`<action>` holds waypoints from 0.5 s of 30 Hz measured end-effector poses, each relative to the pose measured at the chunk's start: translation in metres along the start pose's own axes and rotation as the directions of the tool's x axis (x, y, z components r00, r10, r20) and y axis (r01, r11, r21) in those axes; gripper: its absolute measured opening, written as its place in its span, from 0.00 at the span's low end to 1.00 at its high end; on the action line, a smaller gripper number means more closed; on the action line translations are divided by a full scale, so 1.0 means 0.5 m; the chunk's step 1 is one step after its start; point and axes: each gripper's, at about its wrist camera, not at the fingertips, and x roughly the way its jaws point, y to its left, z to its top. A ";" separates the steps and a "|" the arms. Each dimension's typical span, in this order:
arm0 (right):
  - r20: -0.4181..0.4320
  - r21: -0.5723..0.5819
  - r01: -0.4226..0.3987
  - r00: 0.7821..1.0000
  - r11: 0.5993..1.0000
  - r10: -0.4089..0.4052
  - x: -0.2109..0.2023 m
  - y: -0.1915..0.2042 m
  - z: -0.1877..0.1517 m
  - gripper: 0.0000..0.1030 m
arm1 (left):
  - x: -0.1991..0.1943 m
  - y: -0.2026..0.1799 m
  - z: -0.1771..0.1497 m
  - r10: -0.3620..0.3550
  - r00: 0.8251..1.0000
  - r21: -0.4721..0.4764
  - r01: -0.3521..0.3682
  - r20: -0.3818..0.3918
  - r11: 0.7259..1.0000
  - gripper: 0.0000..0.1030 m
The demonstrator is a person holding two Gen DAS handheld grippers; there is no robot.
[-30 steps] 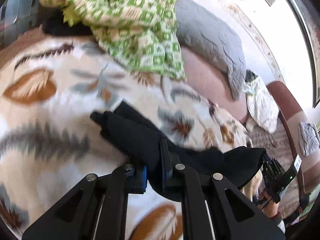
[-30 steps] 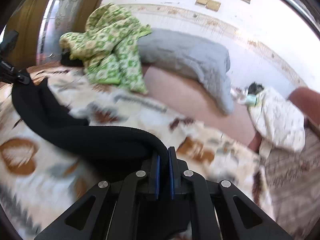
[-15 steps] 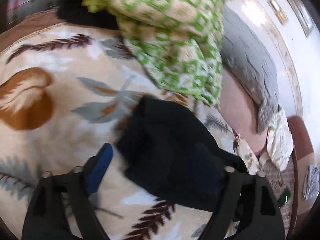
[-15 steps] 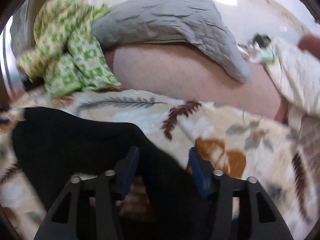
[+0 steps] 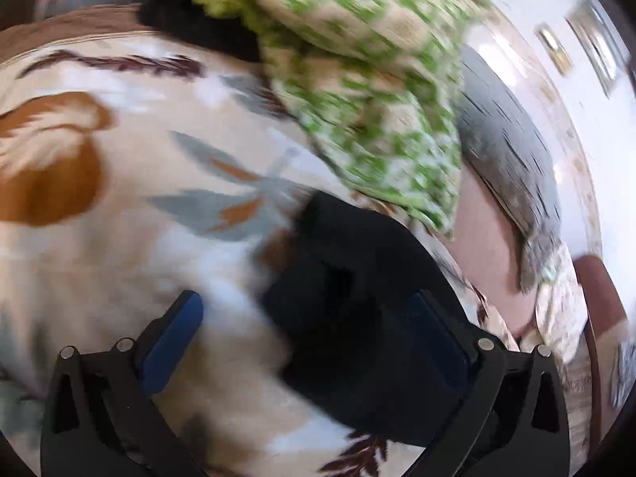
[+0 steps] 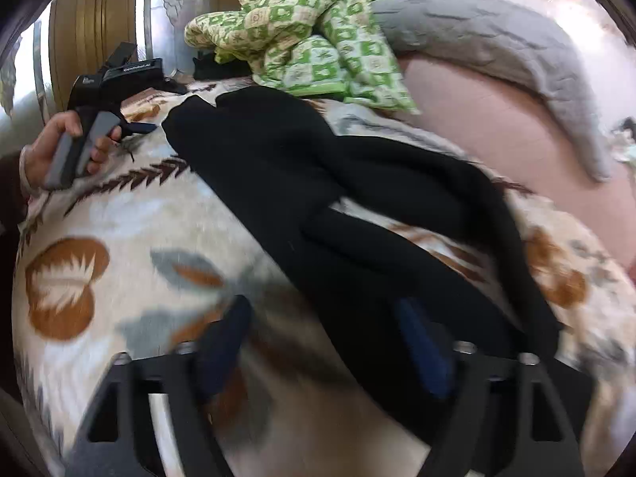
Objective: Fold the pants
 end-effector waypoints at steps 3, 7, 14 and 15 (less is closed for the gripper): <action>-0.044 0.009 -0.006 0.999 1.000 0.006 0.049 0.008 0.023 0.06 | 0.033 -0.053 -0.020 -0.023 0.996 0.131 0.034 -0.091 0.991 0.82; 0.021 0.148 -0.141 0.990 0.979 0.140 -0.015 -0.020 0.050 0.04 | 0.000 -0.063 -0.021 -0.126 0.960 0.048 0.142 -0.250 0.989 0.17; 0.162 0.225 -0.586 0.811 0.779 0.563 -0.191 -0.018 0.096 0.11 | -0.221 -0.094 -0.014 -0.057 0.970 0.131 0.089 -0.235 0.987 0.21; 0.175 0.255 -0.651 0.759 0.715 0.628 -0.187 -0.028 0.101 0.12 | -0.234 -0.084 -0.011 0.014 0.980 0.144 0.015 -0.198 0.990 0.31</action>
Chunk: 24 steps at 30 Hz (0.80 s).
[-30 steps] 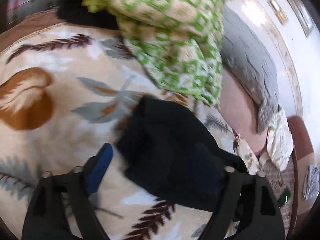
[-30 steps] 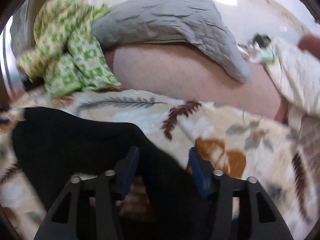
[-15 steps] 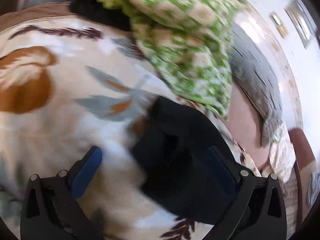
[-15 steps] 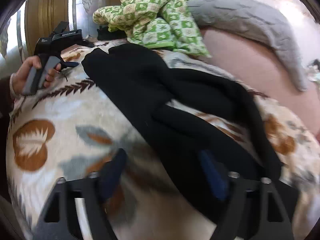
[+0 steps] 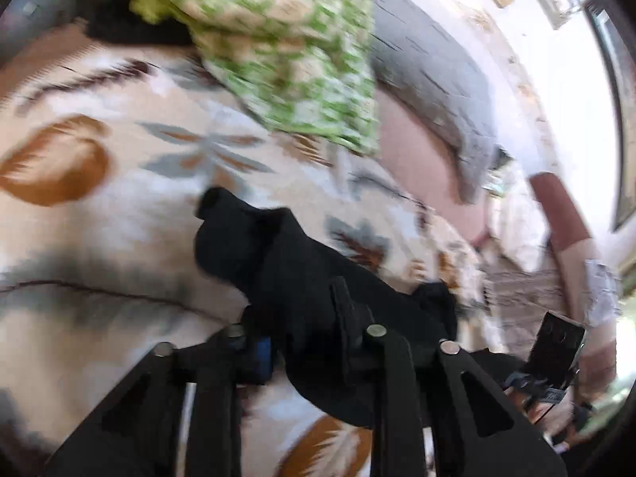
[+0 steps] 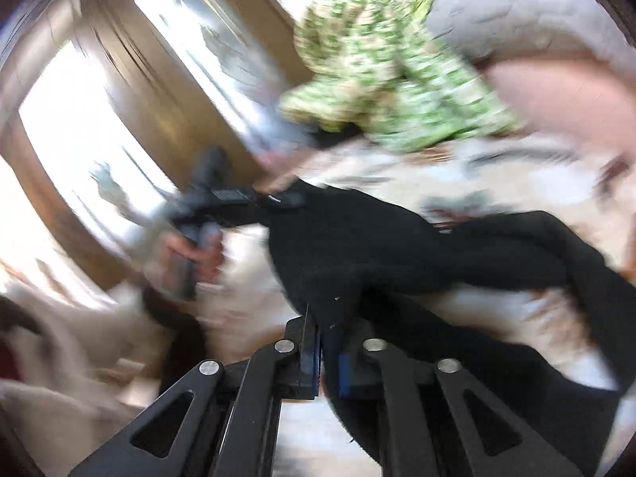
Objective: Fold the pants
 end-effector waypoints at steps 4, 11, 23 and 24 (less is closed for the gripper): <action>-0.084 0.096 0.368 0.929 0.925 -0.361 0.025 -0.091 0.007 0.67 | -0.018 0.061 -0.014 0.193 0.979 -0.048 -0.190 0.063 0.981 0.55; 0.013 0.249 0.516 0.844 0.819 -0.536 -0.192 -0.083 -0.146 0.66 | -0.028 0.144 -0.089 0.140 0.990 -0.165 -0.133 0.033 0.977 0.82; -0.120 0.398 0.688 0.696 0.608 -0.708 -0.232 -0.179 -0.312 0.70 | 0.039 0.101 -0.164 0.056 0.998 -0.230 -0.048 0.027 0.972 1.00; -0.124 0.375 0.686 0.704 0.623 -0.700 -0.227 -0.171 -0.314 0.70 | 0.042 0.101 -0.165 0.037 0.999 -0.229 -0.031 0.021 0.973 1.00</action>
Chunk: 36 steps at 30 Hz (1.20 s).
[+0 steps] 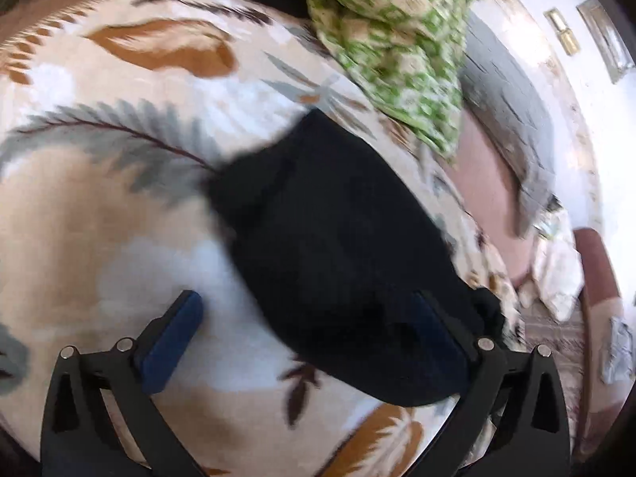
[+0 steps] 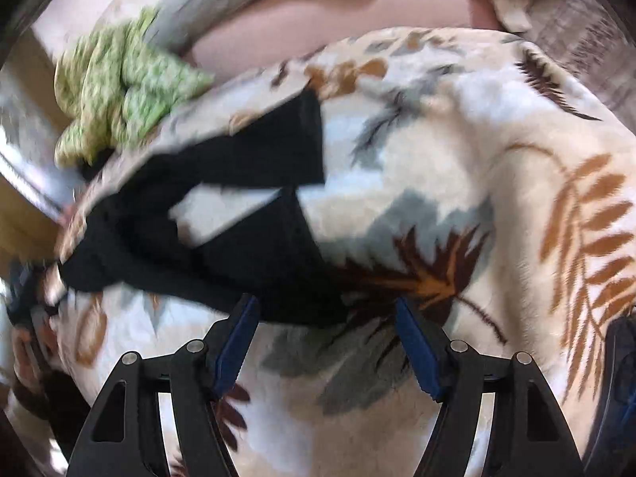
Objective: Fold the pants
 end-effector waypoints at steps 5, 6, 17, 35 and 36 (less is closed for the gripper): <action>0.085 -0.261 0.026 0.996 0.965 -0.004 -0.047 0.083 -0.046 0.73 | 0.022 -0.018 0.002 0.002 1.000 0.006 -0.002 0.026 1.000 1.00; 0.107 -0.331 0.068 0.994 0.941 -0.035 -0.039 0.104 -0.053 0.73 | 0.024 -0.019 0.003 0.007 1.000 0.006 -0.007 0.028 1.000 1.00; 0.276 -0.343 0.255 0.947 0.904 -0.163 0.052 0.162 0.170 0.21 | 0.024 0.003 0.022 -0.047 0.999 -0.104 0.049 0.023 0.993 1.00; 0.223 0.107 -0.047 0.975 0.993 0.022 0.119 0.006 0.097 0.22 | 0.049 -0.008 0.024 -0.120 0.993 -0.119 0.120 0.007 0.986 0.67; 0.222 0.105 -0.078 0.974 0.991 0.053 0.123 0.012 0.102 0.12 | 0.056 -0.008 0.028 -0.095 0.995 -0.116 0.090 -0.040 0.989 0.25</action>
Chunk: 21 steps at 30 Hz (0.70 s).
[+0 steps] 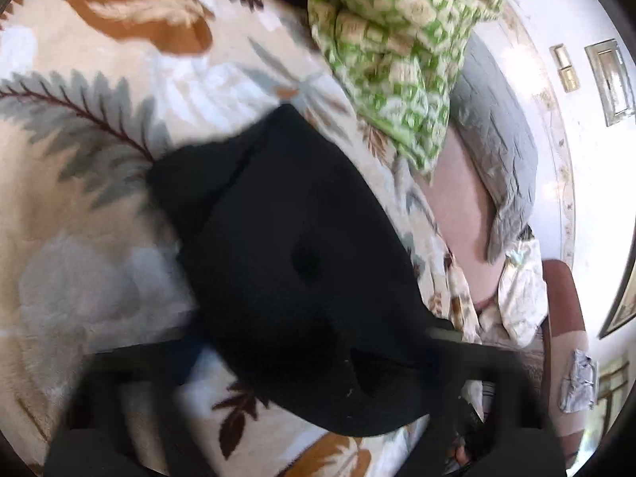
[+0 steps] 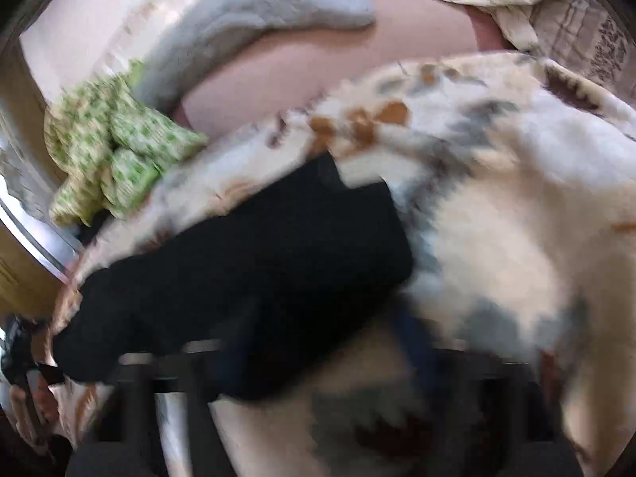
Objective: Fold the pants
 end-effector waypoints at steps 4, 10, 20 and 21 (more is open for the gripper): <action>0.051 -0.013 -0.048 0.997 0.999 0.049 -0.086 0.029 0.011 0.12 | -0.025 0.001 -0.003 0.016 0.998 0.036 -0.014 -0.056 0.999 0.13; 0.033 -0.050 -0.025 0.999 0.998 0.027 -0.315 0.020 -0.026 0.12 | -0.099 -0.027 -0.066 0.104 0.984 0.207 -0.072 -0.148 0.976 0.22; -0.127 -0.172 0.436 0.879 0.883 -0.459 -0.279 -0.023 -0.113 0.37 | -0.223 0.046 -0.054 0.268 0.961 0.167 -0.276 0.071 0.946 0.61; -0.111 -0.165 0.402 0.900 0.900 -0.423 -0.286 -0.010 -0.108 0.41 | -0.234 0.044 -0.051 0.269 0.958 0.172 -0.282 0.095 0.944 0.64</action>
